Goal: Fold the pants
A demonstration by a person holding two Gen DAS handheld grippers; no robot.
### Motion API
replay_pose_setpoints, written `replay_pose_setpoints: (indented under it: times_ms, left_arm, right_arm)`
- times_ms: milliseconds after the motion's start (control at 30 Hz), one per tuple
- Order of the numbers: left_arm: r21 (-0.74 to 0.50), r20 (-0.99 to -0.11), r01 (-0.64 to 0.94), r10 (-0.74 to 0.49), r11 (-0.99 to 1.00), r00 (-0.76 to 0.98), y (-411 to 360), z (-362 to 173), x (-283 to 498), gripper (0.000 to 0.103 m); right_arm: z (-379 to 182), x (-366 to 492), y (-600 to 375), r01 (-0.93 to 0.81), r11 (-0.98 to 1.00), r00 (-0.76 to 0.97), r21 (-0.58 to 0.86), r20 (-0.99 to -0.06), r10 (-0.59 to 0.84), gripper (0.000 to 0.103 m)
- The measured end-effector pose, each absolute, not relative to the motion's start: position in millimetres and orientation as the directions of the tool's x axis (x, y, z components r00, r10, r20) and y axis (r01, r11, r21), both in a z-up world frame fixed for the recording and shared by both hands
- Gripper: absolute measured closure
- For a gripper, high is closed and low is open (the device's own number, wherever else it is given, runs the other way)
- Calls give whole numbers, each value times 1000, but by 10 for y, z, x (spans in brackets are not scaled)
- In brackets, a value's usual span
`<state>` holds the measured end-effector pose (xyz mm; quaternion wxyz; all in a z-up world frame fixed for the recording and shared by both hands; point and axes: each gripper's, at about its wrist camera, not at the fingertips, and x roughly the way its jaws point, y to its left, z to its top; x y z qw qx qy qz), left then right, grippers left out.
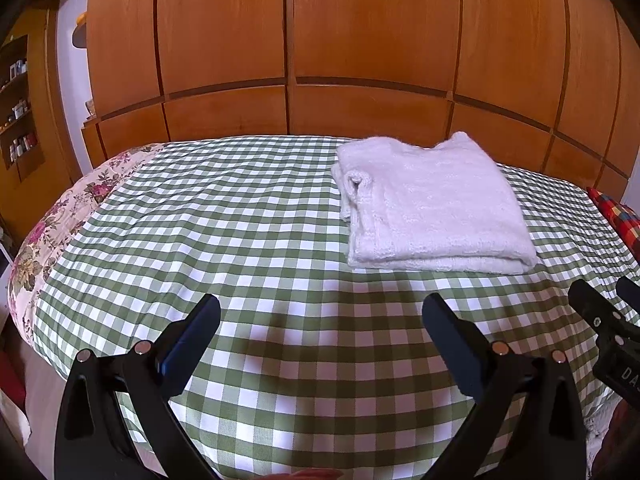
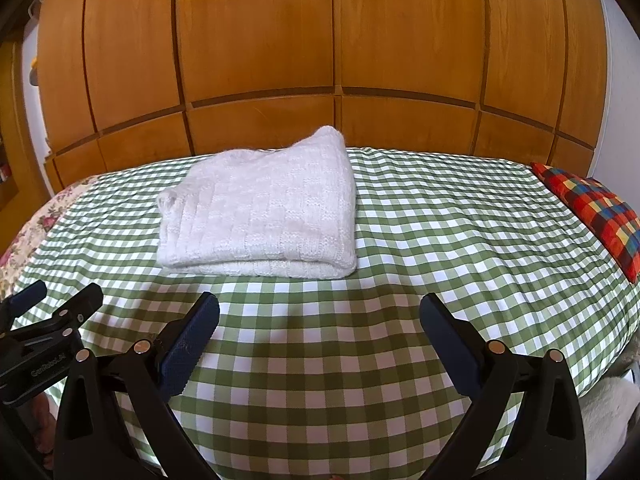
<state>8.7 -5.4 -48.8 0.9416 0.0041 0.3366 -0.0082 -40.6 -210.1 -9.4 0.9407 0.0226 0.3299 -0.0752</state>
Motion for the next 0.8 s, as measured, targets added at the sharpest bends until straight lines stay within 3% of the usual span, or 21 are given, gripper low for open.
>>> replay_pose_setpoints:
  times_ms: [800]
  left_arm:
    - [-11, -633, 36, -35, 999, 774, -60, -498, 63, 2]
  right_arm:
    - [-117, -395, -2110, 155, 988, 764, 0, -634, -119, 4]
